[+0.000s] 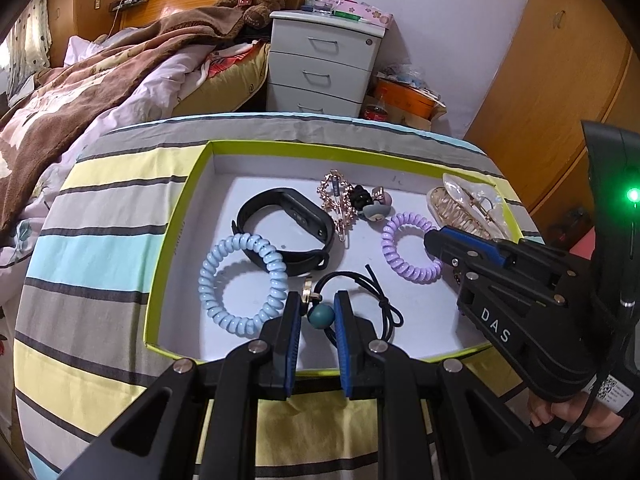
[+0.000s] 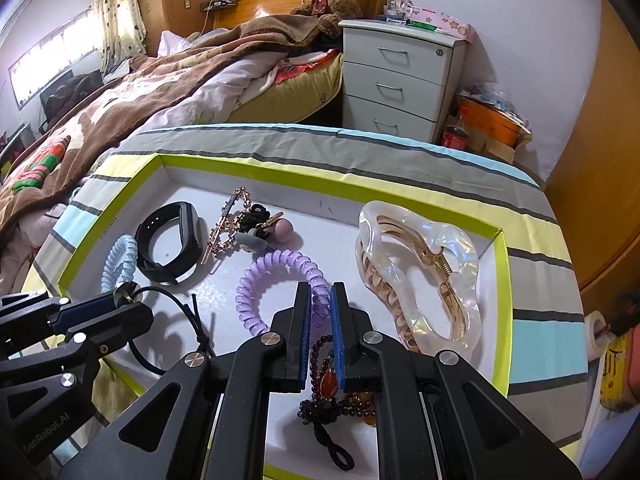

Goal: Organize jewelry
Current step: 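Open both grippers to drop the two hair ties into the box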

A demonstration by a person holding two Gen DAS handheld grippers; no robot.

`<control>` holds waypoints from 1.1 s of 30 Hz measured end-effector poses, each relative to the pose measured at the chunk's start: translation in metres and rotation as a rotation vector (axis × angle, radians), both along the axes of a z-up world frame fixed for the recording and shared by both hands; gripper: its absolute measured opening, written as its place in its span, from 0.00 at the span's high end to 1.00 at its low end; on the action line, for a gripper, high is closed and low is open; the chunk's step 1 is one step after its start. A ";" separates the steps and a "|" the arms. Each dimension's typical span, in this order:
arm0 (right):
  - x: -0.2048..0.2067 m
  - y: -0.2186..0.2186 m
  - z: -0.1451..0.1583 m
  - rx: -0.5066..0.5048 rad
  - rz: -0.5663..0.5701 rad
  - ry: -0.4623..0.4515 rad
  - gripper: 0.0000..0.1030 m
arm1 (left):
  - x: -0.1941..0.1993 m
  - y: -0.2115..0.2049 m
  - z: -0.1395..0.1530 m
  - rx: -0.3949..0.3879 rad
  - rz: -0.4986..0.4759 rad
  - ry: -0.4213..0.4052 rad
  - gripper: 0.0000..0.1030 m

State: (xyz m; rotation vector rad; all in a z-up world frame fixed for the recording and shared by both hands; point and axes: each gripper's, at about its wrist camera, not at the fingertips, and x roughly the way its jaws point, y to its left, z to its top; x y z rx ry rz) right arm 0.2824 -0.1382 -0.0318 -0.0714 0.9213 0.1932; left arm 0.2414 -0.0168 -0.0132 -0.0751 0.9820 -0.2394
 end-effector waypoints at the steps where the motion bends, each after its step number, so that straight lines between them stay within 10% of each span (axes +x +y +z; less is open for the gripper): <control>1: 0.000 0.000 0.000 0.000 0.001 -0.002 0.90 | 0.000 0.000 0.000 0.003 0.002 0.000 0.83; 33: -0.003 -0.003 0.001 0.026 0.000 -0.015 0.87 | 0.001 0.001 0.000 0.008 0.009 0.006 0.68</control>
